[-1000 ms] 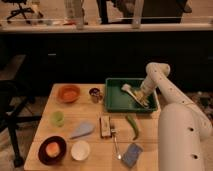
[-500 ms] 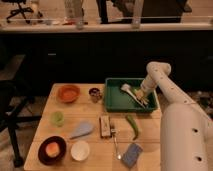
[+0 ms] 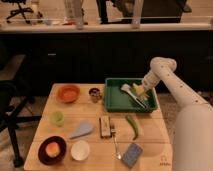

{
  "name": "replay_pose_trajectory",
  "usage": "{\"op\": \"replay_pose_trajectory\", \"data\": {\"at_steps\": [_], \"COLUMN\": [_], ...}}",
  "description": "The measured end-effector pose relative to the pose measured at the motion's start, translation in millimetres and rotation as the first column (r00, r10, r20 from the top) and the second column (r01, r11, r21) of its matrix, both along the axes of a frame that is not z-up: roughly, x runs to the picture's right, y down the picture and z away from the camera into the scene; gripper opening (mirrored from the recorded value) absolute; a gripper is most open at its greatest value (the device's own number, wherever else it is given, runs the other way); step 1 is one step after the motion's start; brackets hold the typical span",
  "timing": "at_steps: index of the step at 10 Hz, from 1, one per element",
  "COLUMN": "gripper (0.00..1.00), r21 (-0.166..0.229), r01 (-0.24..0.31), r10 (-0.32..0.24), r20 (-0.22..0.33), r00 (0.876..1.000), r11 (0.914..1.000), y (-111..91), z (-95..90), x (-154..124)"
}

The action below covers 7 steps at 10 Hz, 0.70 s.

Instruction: Place banana in red bowl

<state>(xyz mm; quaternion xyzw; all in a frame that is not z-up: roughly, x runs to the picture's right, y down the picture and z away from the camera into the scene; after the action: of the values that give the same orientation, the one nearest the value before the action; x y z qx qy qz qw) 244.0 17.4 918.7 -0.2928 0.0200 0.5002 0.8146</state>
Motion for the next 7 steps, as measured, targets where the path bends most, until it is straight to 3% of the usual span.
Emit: {"op": "replay_pose_trajectory", "data": {"at_steps": [3,5,7], "gripper": [0.0,0.0,0.0], "r21": [0.073,0.117,0.161], "r01": [-0.014,-0.016,-0.018], "r10": [0.01,0.003,-0.008], "r20": [0.056,0.109,0.163], "r00": [0.998,0.994,0.987], "r11": [0.9973,0.993,0.9867], "y": [-23,-28,-37], "z": [-22.3,-32.1,-57.9], "x": [-13,-28,-44]}}
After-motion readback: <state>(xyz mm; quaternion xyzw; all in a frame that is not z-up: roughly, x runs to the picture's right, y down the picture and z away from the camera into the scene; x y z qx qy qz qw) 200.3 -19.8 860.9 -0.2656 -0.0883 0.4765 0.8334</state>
